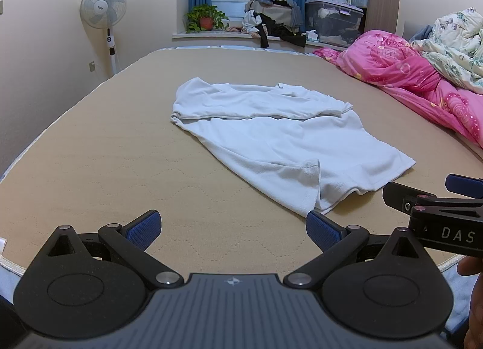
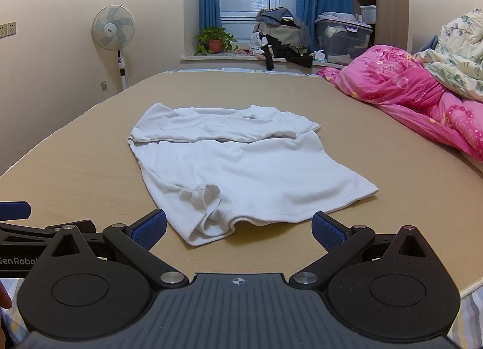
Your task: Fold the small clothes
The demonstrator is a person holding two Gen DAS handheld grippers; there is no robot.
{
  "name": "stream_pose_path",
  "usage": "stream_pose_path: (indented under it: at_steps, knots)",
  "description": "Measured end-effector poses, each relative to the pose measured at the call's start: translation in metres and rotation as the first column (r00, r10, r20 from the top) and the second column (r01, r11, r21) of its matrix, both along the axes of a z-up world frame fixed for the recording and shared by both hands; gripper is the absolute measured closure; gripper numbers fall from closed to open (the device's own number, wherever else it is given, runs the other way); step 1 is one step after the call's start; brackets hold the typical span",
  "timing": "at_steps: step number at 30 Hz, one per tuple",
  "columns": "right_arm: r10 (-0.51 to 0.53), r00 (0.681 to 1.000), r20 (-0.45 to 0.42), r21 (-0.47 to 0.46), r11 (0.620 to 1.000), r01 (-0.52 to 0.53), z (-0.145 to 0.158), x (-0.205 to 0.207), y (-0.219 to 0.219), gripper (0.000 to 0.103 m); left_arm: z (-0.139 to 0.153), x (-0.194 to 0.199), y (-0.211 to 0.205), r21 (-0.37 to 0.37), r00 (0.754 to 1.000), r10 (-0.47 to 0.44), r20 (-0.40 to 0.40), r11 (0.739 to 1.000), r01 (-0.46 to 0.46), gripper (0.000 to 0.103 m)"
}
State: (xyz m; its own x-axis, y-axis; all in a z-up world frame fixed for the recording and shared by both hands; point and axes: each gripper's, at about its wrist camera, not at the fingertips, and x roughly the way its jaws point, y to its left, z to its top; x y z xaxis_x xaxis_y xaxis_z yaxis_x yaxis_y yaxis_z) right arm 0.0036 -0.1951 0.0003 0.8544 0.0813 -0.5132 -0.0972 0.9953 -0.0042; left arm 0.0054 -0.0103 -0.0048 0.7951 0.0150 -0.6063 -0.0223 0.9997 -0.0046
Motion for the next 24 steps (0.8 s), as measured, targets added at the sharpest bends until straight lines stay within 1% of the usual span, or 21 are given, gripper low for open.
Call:
stream_pose_path:
  at_steps: [24]
  knots:
    - [0.001,1.000,0.002,0.001,1.000,-0.001,-0.0004,0.0013,0.0000,0.001,-0.0001,-0.0002,-0.0003,0.001,1.000,0.000,0.001,1.000,0.000,0.001]
